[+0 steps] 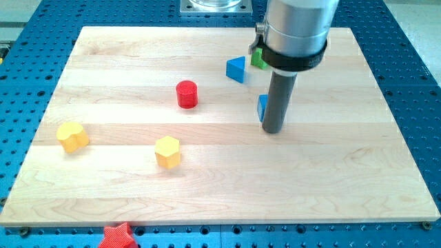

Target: Move the red circle below blue cube

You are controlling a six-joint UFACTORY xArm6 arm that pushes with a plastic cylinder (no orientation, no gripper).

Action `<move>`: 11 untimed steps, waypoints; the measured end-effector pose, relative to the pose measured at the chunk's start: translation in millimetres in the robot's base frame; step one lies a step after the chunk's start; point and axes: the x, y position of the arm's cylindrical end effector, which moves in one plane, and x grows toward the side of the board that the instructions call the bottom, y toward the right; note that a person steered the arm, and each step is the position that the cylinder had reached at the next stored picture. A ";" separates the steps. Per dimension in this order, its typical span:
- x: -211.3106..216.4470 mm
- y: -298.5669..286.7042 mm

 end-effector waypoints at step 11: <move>-126.1 -156.4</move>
